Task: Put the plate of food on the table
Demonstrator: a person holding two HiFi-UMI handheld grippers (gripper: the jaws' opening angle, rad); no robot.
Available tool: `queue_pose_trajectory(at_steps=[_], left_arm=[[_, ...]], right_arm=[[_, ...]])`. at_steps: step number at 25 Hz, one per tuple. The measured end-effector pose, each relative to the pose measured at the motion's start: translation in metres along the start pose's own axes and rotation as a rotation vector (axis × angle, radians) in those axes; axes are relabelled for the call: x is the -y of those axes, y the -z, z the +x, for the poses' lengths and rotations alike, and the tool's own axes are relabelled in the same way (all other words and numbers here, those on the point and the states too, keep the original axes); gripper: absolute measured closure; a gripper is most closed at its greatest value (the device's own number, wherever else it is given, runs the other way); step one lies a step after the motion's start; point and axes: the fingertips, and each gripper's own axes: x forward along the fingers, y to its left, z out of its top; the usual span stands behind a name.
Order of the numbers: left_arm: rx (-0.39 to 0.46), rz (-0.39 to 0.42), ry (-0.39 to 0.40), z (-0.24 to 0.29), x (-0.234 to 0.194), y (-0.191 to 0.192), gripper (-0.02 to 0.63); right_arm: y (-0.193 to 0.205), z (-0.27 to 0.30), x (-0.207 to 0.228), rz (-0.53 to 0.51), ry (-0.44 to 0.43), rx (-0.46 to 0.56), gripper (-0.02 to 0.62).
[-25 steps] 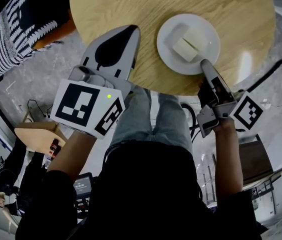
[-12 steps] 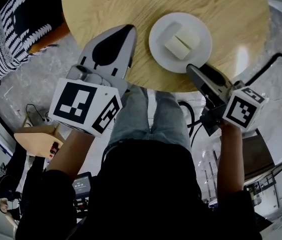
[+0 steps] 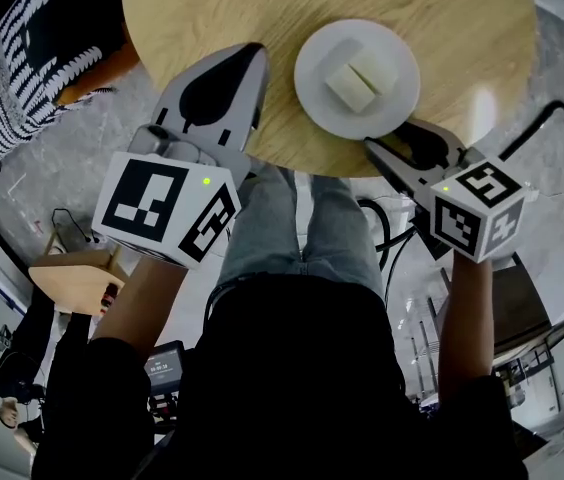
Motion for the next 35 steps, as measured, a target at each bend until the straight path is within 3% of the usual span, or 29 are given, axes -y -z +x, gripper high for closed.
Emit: queue_pose_trajectory(at_steps=[6,35], left_arm=[[0.002,0.001,0.008,-0.001,0.004,-0.003,0.601],[-0.030,-0.024,0.077,0.012,0.002,0.000,0.601]], right_arm=[[0.003,0.005,-0.001,-0.113,0.075,-0.069,0.400],[0.003,0.009,0.001,-0.116,0.183,-0.139,0.402]])
